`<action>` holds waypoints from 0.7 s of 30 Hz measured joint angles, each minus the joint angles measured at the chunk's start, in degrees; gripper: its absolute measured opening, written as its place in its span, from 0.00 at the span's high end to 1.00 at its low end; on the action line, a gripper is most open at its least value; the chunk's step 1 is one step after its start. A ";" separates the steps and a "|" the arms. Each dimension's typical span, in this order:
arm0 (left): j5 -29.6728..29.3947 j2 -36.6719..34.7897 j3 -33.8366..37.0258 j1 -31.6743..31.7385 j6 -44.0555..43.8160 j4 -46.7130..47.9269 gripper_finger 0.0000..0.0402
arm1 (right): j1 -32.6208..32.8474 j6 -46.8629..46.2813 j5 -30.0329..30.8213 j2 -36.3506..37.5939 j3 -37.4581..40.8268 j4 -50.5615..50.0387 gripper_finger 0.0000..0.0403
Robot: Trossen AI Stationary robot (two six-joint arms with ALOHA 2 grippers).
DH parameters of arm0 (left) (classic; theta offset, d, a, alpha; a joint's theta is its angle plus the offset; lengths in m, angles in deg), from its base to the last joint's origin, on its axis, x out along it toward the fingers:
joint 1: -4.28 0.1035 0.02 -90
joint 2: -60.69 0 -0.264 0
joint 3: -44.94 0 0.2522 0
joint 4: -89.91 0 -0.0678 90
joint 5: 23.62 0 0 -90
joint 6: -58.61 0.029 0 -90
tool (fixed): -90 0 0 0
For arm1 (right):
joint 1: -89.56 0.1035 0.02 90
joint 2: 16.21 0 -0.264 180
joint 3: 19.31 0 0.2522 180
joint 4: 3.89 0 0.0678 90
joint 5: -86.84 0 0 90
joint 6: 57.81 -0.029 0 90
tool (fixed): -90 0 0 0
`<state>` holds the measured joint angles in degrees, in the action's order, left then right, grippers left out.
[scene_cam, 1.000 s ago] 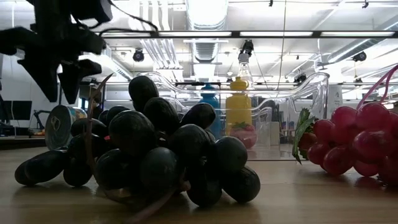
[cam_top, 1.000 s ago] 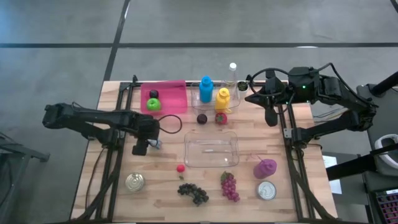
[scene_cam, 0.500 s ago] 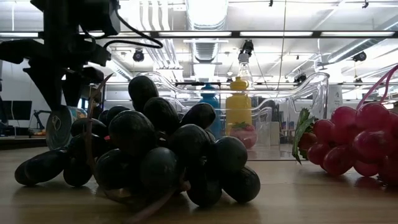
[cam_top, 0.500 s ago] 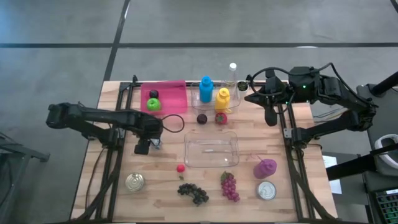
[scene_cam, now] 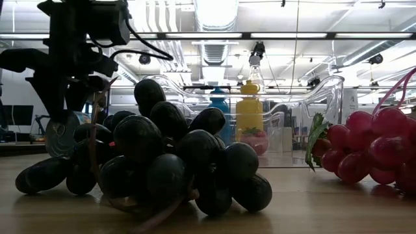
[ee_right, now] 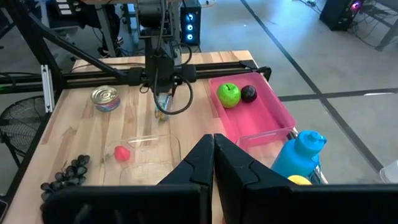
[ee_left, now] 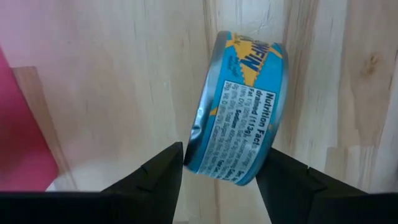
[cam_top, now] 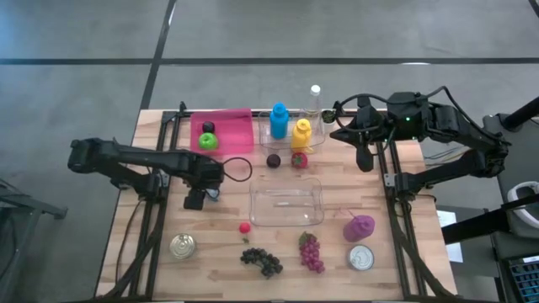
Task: Pick & Place Food Item
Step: Put the yellow blue tuna can into the bottom transparent bin
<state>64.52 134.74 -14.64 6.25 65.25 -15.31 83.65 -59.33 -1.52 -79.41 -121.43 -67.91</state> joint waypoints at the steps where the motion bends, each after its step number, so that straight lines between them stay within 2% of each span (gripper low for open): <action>1: 0.00 0.37 0.00 0.00 -0.02 -0.01 0.52 | 0.01 0.00 0.00 0.00 0.00 0.01 0.98; 14: 0.00 1.48 0.02 -0.02 -0.04 0.01 0.54 | 0.01 0.00 -0.02 0.00 0.00 0.05 0.98; 21: -0.24 1.44 0.04 -0.02 -0.20 -0.02 0.65 | 0.00 0.00 -0.03 0.00 0.00 0.04 0.98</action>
<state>64.28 136.17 -14.60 6.23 65.05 -15.32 83.65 -59.33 -1.55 -79.41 -121.43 -67.87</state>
